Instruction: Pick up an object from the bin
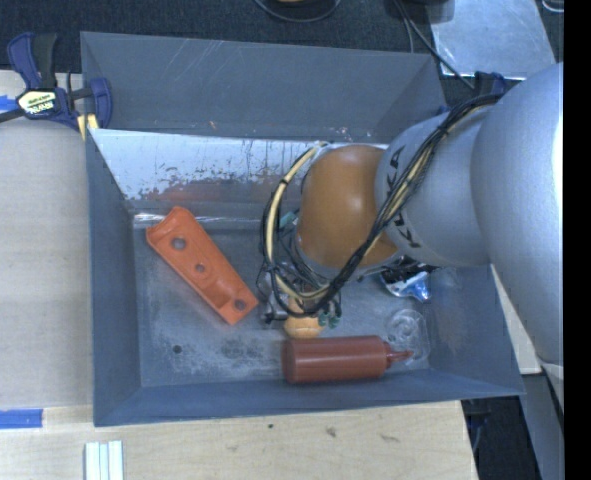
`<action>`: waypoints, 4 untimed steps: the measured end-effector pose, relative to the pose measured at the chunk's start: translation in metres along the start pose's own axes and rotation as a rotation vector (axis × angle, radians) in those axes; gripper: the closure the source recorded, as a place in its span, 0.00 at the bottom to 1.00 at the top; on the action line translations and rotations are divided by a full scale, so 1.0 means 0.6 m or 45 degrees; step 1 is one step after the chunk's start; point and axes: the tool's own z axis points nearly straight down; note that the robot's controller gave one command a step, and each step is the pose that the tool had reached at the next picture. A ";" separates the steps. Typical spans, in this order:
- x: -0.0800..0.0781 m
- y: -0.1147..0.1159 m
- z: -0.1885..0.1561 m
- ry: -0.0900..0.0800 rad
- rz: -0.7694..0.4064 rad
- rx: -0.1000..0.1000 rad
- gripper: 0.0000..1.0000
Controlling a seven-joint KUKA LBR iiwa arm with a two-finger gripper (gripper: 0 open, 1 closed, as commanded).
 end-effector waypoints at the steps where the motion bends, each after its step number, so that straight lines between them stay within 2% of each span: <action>1: -0.005 0.004 -0.096 -0.001 0.044 0.000 1.00; 2: 0.011 0.037 -0.151 -0.004 0.024 -0.001 0.00; 3: 0.011 0.037 -0.151 -0.004 0.025 -0.001 0.00; 4: 0.017 0.102 -0.076 -0.008 0.131 -0.002 0.00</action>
Offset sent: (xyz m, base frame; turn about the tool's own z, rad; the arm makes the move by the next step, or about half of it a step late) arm -0.0070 0.0222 0.0907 0.0203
